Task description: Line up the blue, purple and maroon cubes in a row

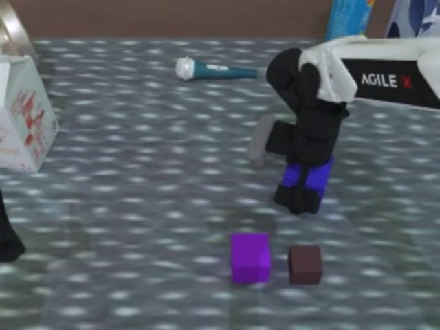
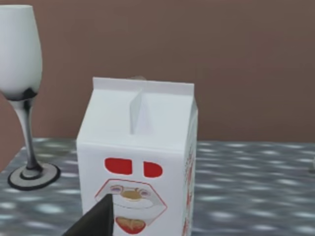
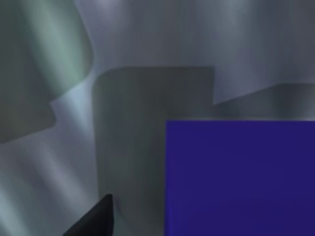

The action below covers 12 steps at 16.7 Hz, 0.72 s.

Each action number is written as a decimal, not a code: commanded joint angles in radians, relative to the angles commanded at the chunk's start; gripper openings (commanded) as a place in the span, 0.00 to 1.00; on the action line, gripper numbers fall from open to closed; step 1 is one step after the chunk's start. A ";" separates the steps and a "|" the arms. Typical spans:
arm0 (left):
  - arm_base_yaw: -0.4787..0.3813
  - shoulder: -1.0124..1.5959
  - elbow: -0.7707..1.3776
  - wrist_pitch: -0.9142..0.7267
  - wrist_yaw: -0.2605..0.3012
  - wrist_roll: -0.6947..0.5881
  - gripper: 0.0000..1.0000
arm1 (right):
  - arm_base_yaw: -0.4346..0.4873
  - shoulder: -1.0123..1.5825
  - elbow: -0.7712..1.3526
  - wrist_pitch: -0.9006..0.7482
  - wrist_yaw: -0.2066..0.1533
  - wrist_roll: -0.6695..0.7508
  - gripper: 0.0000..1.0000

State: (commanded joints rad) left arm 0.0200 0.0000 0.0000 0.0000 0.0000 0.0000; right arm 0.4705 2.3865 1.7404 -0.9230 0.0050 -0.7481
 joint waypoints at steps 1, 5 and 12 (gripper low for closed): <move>0.000 0.000 0.000 0.000 0.000 0.000 1.00 | 0.000 0.003 -0.004 0.005 0.000 0.000 1.00; 0.000 0.000 0.000 0.000 0.000 0.000 1.00 | 0.000 0.003 -0.004 0.005 0.000 0.000 0.92; 0.000 0.000 0.000 0.000 0.000 0.000 1.00 | 0.000 0.003 -0.004 0.005 0.000 0.000 0.40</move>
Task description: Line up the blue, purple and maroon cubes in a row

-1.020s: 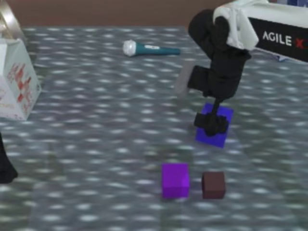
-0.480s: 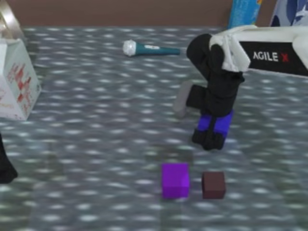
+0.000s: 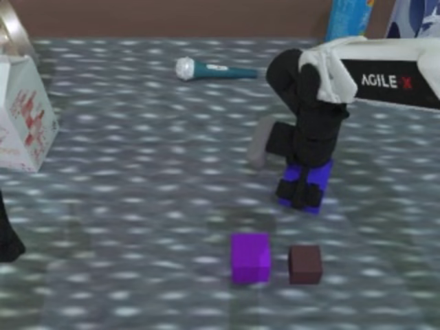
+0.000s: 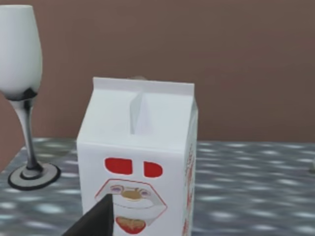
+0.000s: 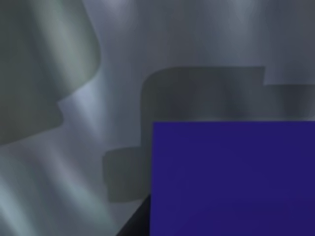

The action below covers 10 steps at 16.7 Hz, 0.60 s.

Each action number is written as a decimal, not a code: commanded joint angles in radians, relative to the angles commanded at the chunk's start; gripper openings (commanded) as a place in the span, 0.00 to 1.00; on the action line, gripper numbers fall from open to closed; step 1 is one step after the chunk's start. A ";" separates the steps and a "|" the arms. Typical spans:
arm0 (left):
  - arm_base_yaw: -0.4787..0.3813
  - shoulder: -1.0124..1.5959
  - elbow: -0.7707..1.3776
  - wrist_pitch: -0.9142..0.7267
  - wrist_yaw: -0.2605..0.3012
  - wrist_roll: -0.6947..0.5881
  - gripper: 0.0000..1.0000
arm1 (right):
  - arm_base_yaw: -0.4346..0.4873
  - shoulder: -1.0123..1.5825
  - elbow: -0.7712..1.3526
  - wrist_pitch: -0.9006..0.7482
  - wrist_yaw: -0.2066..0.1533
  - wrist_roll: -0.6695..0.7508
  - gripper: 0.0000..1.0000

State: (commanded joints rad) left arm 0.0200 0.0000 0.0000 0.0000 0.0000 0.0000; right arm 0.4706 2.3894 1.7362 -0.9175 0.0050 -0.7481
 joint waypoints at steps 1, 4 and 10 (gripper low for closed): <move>0.000 0.000 0.000 0.000 0.000 0.000 1.00 | 0.000 0.000 0.000 0.000 0.000 0.000 0.32; 0.000 0.000 0.000 0.000 0.000 0.000 1.00 | 0.000 0.000 0.000 0.000 0.000 0.000 0.10; 0.000 0.000 0.000 0.000 0.000 0.000 1.00 | 0.000 0.000 0.000 0.000 0.000 0.000 0.00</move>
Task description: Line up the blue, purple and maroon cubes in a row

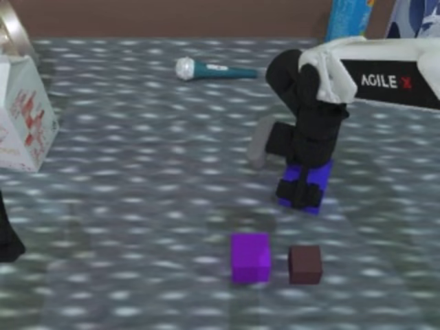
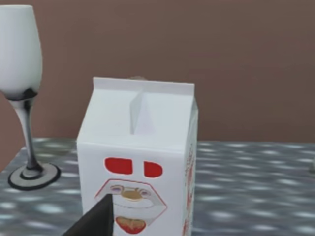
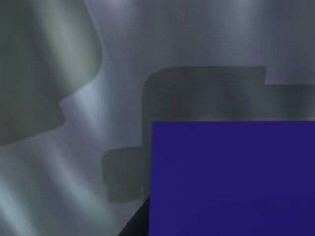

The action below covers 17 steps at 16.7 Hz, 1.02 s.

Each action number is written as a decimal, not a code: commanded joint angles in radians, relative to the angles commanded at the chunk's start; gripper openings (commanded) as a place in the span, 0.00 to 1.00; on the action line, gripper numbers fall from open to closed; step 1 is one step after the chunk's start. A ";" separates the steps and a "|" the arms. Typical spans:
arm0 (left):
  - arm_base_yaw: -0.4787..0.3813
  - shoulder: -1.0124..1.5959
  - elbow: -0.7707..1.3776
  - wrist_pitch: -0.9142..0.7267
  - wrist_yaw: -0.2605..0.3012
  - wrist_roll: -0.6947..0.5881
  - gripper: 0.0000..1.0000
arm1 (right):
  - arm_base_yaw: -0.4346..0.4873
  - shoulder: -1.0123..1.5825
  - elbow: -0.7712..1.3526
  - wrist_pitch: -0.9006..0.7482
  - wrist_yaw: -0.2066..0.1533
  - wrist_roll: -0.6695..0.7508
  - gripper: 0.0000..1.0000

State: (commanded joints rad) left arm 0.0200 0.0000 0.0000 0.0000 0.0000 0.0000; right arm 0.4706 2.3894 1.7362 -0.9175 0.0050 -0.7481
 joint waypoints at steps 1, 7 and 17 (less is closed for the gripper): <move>0.000 0.000 0.000 0.000 0.000 0.000 1.00 | 0.000 0.000 0.000 0.000 0.000 0.000 0.00; 0.000 0.000 0.000 0.000 0.000 0.000 1.00 | -0.002 -0.027 0.033 -0.050 -0.003 0.005 0.00; 0.000 0.000 0.000 0.000 0.000 0.000 1.00 | 0.006 -0.093 0.139 -0.232 -0.004 0.005 0.00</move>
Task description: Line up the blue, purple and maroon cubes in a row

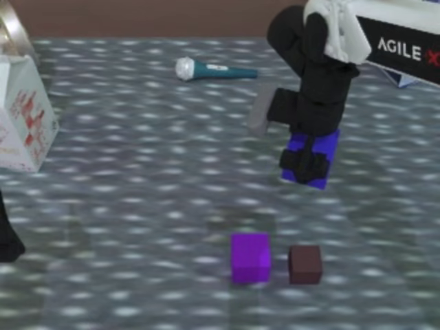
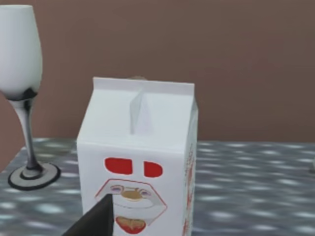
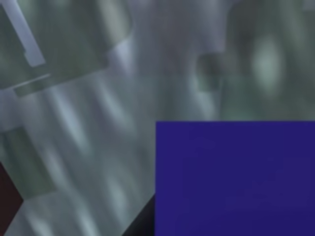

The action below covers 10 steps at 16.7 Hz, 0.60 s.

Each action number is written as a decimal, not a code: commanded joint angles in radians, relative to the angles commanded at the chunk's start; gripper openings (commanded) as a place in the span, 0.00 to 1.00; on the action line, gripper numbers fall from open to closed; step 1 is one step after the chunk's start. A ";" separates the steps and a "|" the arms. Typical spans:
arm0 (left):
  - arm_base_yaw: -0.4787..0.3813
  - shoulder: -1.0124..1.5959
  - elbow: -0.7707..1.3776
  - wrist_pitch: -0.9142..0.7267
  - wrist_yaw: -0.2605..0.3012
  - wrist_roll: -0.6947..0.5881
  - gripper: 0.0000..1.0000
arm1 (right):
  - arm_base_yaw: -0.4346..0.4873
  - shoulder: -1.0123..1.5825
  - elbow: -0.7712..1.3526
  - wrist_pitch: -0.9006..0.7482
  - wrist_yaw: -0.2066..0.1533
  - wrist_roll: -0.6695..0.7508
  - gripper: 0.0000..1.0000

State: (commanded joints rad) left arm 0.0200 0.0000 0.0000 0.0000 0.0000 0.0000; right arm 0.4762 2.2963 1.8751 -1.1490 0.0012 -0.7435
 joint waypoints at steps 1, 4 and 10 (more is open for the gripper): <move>0.000 0.000 0.000 0.000 0.000 0.000 1.00 | 0.013 0.005 0.012 -0.006 0.000 0.004 0.00; 0.000 0.000 0.000 0.000 0.000 0.000 1.00 | 0.108 0.042 0.092 -0.047 0.000 0.036 0.00; 0.000 0.000 0.000 0.000 0.000 0.000 1.00 | 0.407 0.143 0.309 -0.172 0.001 0.127 0.00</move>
State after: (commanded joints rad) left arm 0.0200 0.0000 0.0000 0.0000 0.0000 0.0000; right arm 0.8830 2.4390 2.1841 -1.3211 0.0020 -0.6161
